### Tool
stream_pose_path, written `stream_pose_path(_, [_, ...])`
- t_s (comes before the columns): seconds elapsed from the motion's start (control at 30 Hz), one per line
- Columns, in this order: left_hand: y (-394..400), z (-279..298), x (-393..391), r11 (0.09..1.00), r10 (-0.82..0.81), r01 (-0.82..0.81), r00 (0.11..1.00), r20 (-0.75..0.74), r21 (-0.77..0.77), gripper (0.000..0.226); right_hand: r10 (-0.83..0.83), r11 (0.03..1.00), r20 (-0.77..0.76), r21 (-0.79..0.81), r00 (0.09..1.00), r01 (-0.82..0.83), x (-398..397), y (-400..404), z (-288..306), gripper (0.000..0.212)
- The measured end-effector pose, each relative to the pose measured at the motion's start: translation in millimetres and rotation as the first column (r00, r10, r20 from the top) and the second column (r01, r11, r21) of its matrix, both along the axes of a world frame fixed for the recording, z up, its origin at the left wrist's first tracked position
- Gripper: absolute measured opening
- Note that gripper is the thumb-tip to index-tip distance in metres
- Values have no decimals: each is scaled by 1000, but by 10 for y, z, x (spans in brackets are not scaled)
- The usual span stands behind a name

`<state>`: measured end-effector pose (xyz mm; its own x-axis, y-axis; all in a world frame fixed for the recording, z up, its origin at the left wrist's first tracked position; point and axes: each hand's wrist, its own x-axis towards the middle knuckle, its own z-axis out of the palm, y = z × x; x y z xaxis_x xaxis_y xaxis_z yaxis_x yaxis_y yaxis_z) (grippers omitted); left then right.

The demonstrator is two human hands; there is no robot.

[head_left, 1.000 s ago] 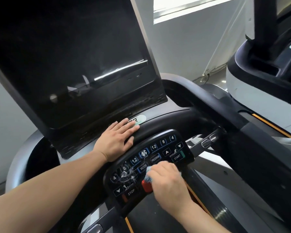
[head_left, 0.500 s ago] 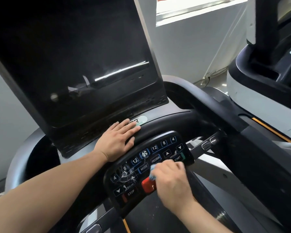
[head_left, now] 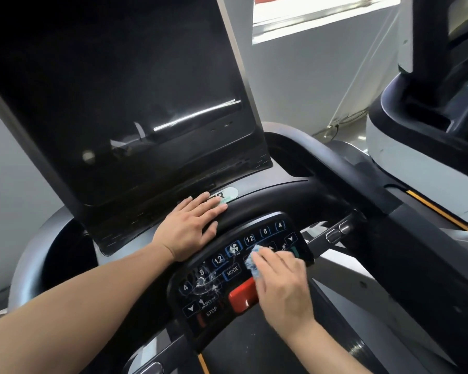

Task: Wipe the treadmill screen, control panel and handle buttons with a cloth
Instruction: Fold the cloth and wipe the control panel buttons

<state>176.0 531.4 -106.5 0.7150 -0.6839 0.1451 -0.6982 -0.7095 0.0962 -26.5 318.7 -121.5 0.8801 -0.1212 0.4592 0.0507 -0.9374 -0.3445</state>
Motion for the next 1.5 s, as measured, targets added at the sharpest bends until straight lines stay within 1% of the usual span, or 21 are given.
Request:
stream_pose_path(0.03, [6,-3,-2,1000,-2,2,1000,0,-3,54,135,988,-12,-66,991,-136,-88,87,-18,35])
stream_pose_path(0.07, [10,-1,-7,1000,-3,3,1000,2,-6,54,212,971,-5,-109,977,-211,-120,72,-12,37])
stream_pose_path(0.1, [9,5,-7,1000,-4,4,1000,3,-7,54,221,970,-8,-99,975,-221,-79,-3,5,37])
stream_pose_path(0.2, [-7,20,-2,1000,0,0,1000,-8,-2,55,-50,993,-9,104,999,51,195,-205,97,42])
stream_pose_path(0.23, [-4,16,-7,1000,1,-1,1000,-5,-2,54,-72,991,-20,114,997,74,228,-113,108,43])
stream_pose_path(0.33, [2,13,-9,1000,1,-1,1000,1,-2,54,207,978,4,-13,978,-207,158,212,101,44])
stream_pose_path(0.37, [-1,19,-12,1000,-2,2,1000,3,-1,54,251,968,11,-30,968,-250,198,164,116,42])
stream_pose_path(0.47, [-19,46,-15,1000,-2,2,1000,1,-2,55,79,993,34,91,996,-82,422,68,226,40])
stream_pose_path(0.5, [-16,50,-23,1000,-2,2,1000,-4,2,55,72,992,19,100,997,-74,441,174,253,40])
stream_pose_path(0.6, [-5,48,-35,1000,4,-4,1000,-9,5,56,295,955,27,-34,955,-294,394,448,307,38])
stream_pose_path(0.63, [-10,56,-31,1000,1,-1,1000,-9,4,56,303,953,36,-34,952,-302,447,404,320,36])
stream_pose_path(0.73, [-23,66,-20,1000,4,-4,1000,-12,14,56,103,993,-9,57,995,-102,626,298,419,34])
stream_pose_path(0.77, [-15,60,-23,1000,3,-2,1000,-19,16,57,131,991,-62,29,989,-130,624,388,447,33])
stream_pose_path(0.87, [-6,64,-39,1000,9,-8,999,-34,11,58,356,924,-163,-83,920,-372,538,601,500,32])
stream_pose_path(0.9, [-15,70,-36,1000,4,-4,999,-32,8,57,351,927,-160,-80,923,-367,583,540,526,32])
stream_pose_path(1.0, [-29,84,-32,1000,6,-5,999,-41,19,58,213,971,-145,-75,966,-225,688,445,607,35])
stream_pose_path(1.1, [-15,75,-40,1000,4,-3,999,-42,24,58,341,920,-254,-107,905,-376,608,615,646,36])
stream_pose_path(1.13, [-16,82,-40,1000,2,-1,999,-43,24,58,352,916,-275,-94,895,-390,635,587,647,36])
stream_pose_path(1.23, [-29,102,-31,1000,7,-5,998,-62,23,59,264,955,-246,-66,933,-288,757,458,672,40])
stream_pose_path(1.37, [-5,86,-34,1000,-17,18,998,-59,25,65,380,895,-322,-109,867,-433,603,695,806,38])
stream_pose_path(1.5, [-14,91,-18,1000,6,-6,998,-57,-3,58,263,950,-309,-80,914,-300,773,461,825,49])
